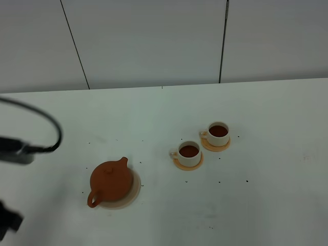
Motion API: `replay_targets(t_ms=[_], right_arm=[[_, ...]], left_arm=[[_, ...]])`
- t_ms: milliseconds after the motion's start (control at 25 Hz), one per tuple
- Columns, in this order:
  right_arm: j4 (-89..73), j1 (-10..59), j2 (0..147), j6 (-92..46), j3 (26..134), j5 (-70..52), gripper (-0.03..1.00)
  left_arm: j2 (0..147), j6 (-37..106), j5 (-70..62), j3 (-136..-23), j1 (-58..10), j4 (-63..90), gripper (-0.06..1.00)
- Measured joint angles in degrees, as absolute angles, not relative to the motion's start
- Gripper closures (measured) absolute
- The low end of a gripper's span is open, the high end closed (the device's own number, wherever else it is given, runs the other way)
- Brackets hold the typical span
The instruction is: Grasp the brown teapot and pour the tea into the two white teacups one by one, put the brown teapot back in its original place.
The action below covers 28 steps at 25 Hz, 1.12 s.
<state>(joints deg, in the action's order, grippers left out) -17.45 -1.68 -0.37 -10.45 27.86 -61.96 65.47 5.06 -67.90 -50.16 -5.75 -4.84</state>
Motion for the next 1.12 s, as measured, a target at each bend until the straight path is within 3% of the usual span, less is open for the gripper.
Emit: replay_targets(t_ms=[320, 840, 1120], right_arm=[[-17.5, -1.7, -0.4, -10.5, 27.9, -62.0, 0.72], [-17.6, -1.7, -0.4, -10.5, 27.9, -62.0, 0.72], [-17.6, -1.7, -0.4, -10.5, 27.9, -62.0, 0.72]], left_arm=[[40.0, 5.7, -65.2, -32.1, 0.7, -2.9, 0.52], [31.3, 5.7, -59.8, -29.4, 1.0, 1.2, 0.52], [17.0, 5.7, -59.7, -29.4, 1.0, 1.3, 0.52]])
